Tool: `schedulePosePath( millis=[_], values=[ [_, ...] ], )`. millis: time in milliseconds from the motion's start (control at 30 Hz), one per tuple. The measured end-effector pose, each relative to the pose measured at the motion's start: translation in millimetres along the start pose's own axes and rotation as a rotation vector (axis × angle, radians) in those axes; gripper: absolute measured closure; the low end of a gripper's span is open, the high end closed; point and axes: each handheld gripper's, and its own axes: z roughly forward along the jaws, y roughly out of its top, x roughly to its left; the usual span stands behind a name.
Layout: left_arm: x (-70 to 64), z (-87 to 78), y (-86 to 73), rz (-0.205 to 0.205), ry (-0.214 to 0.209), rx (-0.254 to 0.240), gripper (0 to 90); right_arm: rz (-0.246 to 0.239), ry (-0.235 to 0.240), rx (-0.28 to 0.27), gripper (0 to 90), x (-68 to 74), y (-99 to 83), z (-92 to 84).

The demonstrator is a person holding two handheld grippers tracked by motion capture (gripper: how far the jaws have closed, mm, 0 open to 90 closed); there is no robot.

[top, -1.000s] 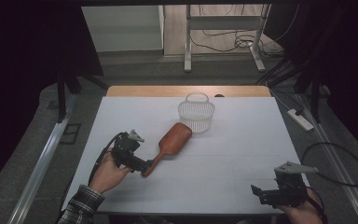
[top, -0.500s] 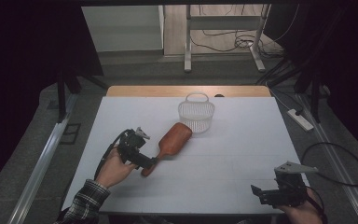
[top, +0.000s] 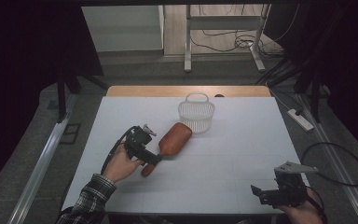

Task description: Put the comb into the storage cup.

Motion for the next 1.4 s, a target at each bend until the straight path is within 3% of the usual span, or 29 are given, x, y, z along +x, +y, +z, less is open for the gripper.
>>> schedulePosePath(
  millis=[400,933,1400],
  values=[
    [0.6,9.8,14.2,0.015,0.001,0.026,0.0,0.0,0.001,0.0,0.0,0.0,-0.1,-0.1],
    [4.3,22.3,32.7,-0.001,-0.007,0.049,0.0,0.0,0.003,-0.002,0.0,-0.1,-0.3,-0.5],
    [8.7,36.7,25.5,-0.025,-0.004,0.086,0.0,-0.001,0.005,-0.003,0.0,-0.1,-0.3,-0.6]
  ],
)
